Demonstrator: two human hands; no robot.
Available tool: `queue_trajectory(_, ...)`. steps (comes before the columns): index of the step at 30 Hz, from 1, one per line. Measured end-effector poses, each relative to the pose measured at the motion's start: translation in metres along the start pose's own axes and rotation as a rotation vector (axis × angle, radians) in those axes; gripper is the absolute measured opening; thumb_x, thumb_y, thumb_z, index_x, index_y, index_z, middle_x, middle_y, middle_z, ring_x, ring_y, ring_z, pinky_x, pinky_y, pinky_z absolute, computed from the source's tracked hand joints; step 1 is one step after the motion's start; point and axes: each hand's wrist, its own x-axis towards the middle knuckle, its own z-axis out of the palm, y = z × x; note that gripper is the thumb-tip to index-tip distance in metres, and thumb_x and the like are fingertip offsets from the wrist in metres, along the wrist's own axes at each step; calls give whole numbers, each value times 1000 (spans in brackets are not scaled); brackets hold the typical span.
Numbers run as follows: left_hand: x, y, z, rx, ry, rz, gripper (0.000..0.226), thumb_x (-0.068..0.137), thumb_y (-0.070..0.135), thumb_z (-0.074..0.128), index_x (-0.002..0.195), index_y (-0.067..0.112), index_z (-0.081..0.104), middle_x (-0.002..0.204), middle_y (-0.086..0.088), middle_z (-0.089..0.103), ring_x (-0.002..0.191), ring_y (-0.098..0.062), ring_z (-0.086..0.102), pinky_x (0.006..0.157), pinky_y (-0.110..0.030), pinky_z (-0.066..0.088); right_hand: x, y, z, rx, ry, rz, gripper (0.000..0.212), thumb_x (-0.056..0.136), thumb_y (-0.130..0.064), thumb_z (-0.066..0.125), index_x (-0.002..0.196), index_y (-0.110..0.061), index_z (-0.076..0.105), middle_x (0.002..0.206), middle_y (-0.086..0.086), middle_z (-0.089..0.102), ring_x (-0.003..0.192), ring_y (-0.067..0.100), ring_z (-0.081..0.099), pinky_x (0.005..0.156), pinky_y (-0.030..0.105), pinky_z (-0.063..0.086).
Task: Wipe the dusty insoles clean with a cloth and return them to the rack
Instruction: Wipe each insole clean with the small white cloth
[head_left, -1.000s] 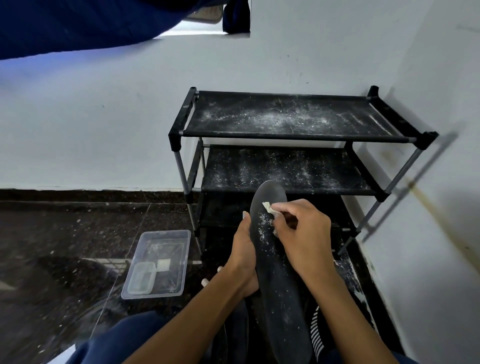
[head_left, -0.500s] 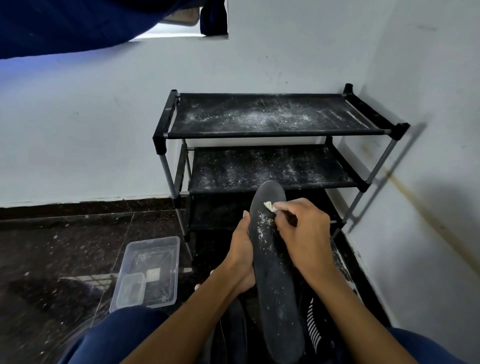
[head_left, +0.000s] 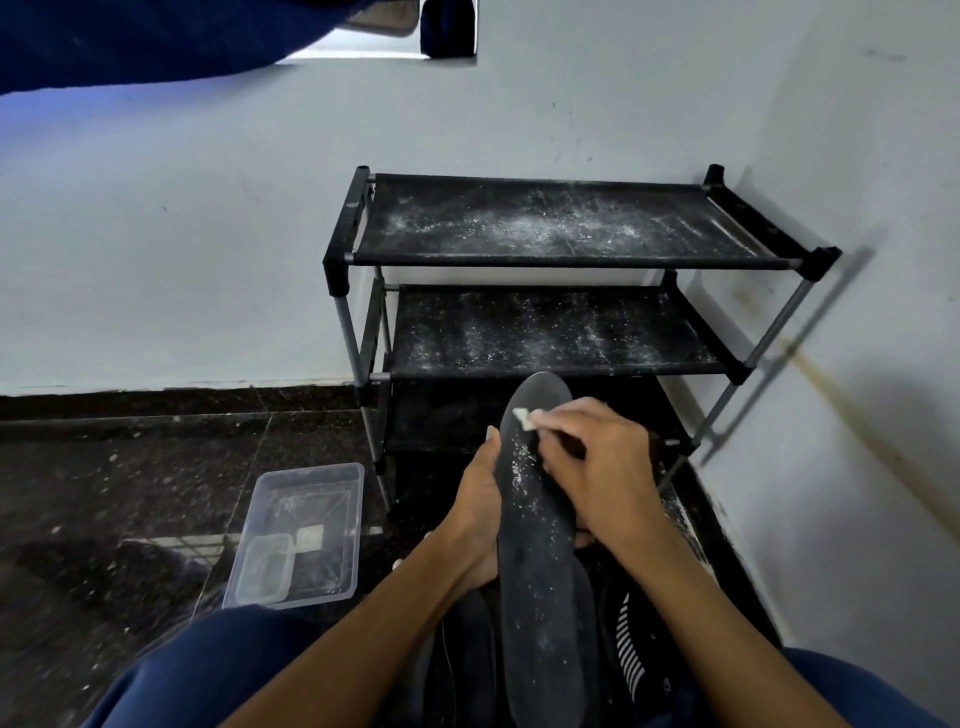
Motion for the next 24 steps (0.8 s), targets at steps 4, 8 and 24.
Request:
queue_trajectory(4,2,-4,-7,41,-54,-27,87,92,66,11,101,-1,66,87,-22,68,71,-31,65,76,-45,53,7,9,-4,-54,126,159,16,84,-3,64,96,-8,73,92,4,67,75,4,58,75,-3,38)
queue_trajectory(8,0,-7,-10,73,-41,-34,85,92,65,13,102,0,66,85,-24,68,71,-32,66,75,-46,54,7,4,3,-66,96,133,17,85,-3,63,99,-7,72,93,4,66,75,4,57,75,-4,37)
queue_trajectory(24,-1,0,-10,16,50,2,79,95,62,13,96,4,66,82,-20,71,68,-30,69,73,-46,54,1,4,10,-2,44,105,15,83,-4,65,94,-9,73,91,4,67,77,10,63,75,13,47)
